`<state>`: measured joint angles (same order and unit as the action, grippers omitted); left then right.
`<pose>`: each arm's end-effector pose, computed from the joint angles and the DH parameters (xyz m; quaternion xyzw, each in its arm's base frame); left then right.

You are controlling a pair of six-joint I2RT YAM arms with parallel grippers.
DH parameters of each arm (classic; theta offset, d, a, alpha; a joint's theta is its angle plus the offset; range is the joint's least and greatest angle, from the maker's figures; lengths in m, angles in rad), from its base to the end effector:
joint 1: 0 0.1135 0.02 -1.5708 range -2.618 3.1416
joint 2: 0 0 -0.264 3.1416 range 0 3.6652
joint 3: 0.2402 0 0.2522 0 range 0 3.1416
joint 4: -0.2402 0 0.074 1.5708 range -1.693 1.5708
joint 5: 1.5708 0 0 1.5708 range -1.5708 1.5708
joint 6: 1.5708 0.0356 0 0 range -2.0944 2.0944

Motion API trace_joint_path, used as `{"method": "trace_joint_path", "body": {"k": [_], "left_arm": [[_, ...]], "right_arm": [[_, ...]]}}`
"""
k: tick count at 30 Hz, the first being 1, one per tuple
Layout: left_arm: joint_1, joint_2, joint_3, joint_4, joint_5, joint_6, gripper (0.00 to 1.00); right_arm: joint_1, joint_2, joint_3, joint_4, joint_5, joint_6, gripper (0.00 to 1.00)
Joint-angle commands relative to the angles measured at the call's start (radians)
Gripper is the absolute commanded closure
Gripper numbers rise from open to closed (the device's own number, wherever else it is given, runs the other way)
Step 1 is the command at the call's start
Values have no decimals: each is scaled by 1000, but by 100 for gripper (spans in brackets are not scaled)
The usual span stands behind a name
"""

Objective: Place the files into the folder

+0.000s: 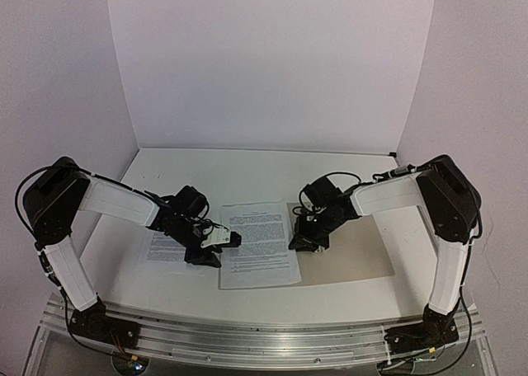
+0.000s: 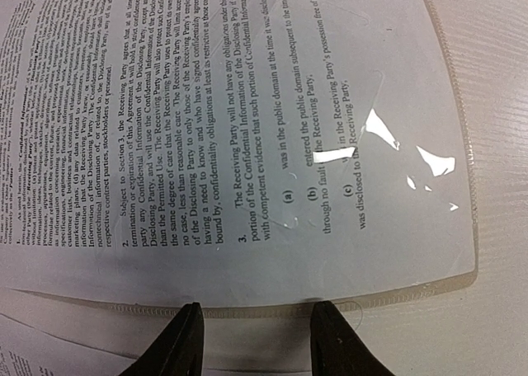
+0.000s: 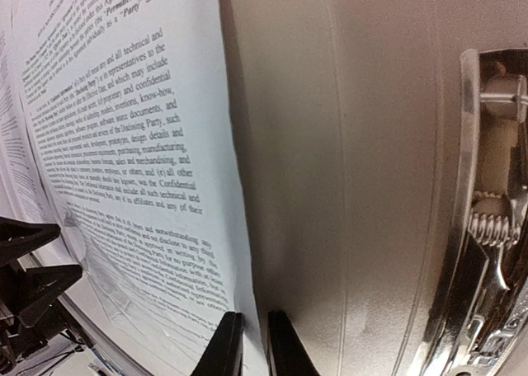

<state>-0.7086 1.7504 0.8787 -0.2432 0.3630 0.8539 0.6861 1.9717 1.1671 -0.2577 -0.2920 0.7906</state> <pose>0.2332 -0.2165 0.1280 0.7037 0.6516 -0.1592 0.2344 0.2943 0.2542 0.1272 0.0135 0.9582 0.2716 0.0893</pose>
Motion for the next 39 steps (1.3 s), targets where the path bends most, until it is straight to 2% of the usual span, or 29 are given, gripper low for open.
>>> {"method": "trace_joint_path", "body": {"k": [1,13,28,33,39], "left_arm": [[-5,-5,-3,-28,-37,19,55],[-6,-6,-13,-19,-36,19,55],[-4,-10,-19,-19,-42,19,55],[-4,-18,-11,-29,-52,22,55],[-1,-27,11,-48,-62,26,55]], "right_arm": [[4,-31,6,-71,24,-12,88],[13,-17,-26,-68,-8,-7,98],[12,-28,-19,-80,-22,-4,100],[12,-53,33,-143,33,0,83],[12,-87,88,-206,51,-9,72]]}}
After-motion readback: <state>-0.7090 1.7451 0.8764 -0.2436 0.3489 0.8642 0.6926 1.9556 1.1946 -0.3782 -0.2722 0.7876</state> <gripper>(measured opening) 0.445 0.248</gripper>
